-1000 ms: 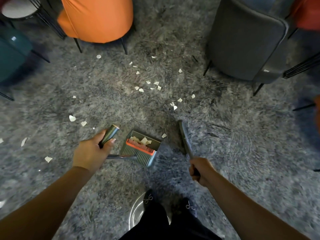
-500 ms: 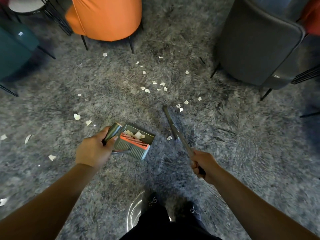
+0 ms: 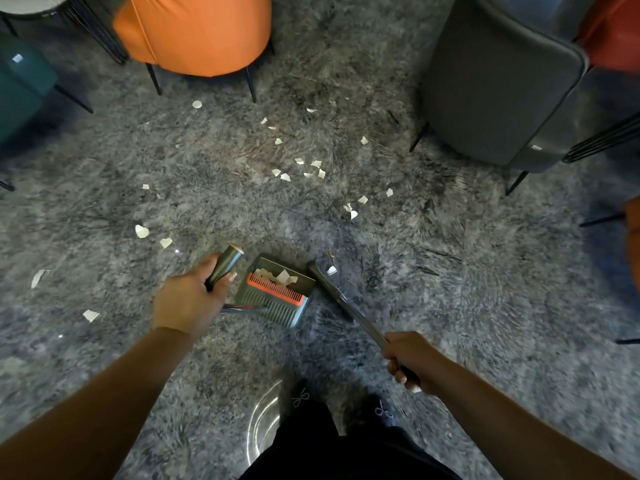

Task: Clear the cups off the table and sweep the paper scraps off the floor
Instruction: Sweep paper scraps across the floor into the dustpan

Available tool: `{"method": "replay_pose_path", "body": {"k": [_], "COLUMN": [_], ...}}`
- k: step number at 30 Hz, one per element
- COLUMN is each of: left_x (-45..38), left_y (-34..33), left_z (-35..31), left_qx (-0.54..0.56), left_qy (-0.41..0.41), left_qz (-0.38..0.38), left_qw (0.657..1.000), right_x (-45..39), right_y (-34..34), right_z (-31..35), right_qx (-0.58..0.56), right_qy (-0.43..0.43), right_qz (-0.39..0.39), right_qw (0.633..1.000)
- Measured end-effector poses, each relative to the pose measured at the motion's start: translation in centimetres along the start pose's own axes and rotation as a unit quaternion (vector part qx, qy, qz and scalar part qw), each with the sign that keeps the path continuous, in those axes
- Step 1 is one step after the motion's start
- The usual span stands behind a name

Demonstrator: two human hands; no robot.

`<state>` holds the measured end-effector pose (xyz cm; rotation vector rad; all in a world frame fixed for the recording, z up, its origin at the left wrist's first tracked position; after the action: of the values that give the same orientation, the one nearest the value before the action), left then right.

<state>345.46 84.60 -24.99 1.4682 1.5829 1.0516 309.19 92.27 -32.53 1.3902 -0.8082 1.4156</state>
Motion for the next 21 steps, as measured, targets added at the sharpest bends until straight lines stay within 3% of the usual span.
{"method": "replay_pose_path", "body": {"k": [9, 21], "left_x": [-0.1, -5.6], "left_y": [0.1, -0.7], "left_z": [0.4, -1.7], "left_qx": [0.004, 0.006], "left_qy": [0.018, 0.033], "left_qz": [0.025, 0.027], "left_qw": [1.000, 0.999], "right_x": [-3.6, -8.1], "right_y": [-0.3, 6.0], "right_z": [2.4, 13.0], "right_qx": [0.055, 0.090], "right_qy": [0.018, 0.074], "right_qz": [-0.015, -0.063], "right_qw": [0.998, 0.991]}}
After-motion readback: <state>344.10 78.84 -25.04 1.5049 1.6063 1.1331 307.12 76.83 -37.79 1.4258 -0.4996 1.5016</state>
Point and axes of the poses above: each hand's wrist, its own x-axis away from the middle knuckle, its own y-axis out of the back of the hand, z = x × y, the point moved 7 cm from there along -x, towards the middle knuckle, and after that the axes turned 11 degrees about -y, right-handed, at the moved point
